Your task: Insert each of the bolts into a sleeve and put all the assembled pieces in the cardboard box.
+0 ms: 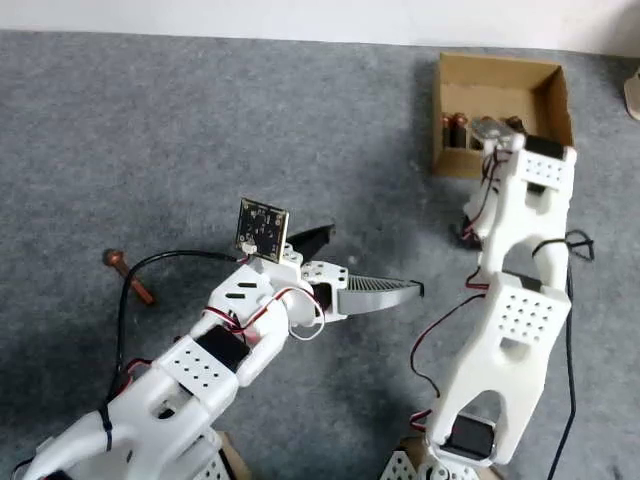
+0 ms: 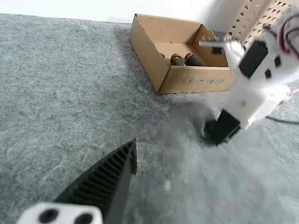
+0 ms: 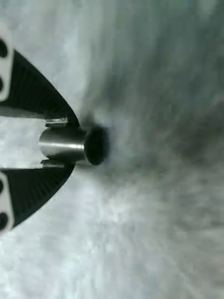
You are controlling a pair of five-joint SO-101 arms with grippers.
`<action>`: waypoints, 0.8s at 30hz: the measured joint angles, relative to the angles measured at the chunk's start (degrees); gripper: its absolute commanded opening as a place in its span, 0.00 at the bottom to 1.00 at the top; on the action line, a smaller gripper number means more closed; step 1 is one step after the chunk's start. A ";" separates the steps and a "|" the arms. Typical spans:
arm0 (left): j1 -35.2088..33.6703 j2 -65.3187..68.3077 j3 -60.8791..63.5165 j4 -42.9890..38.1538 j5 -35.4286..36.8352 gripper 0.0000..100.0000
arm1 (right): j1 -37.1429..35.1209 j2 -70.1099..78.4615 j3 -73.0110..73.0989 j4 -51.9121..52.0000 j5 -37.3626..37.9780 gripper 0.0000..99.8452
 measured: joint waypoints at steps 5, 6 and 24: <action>0.00 0.00 0.00 0.00 0.00 0.59 | -0.79 0.00 -9.76 9.58 0.00 0.00; 0.00 0.00 0.00 0.00 0.00 0.59 | -0.62 0.00 -11.60 10.90 0.00 0.00; -0.26 0.00 -7.47 11.16 -0.70 0.59 | -0.70 0.00 -8.00 10.99 -4.66 0.00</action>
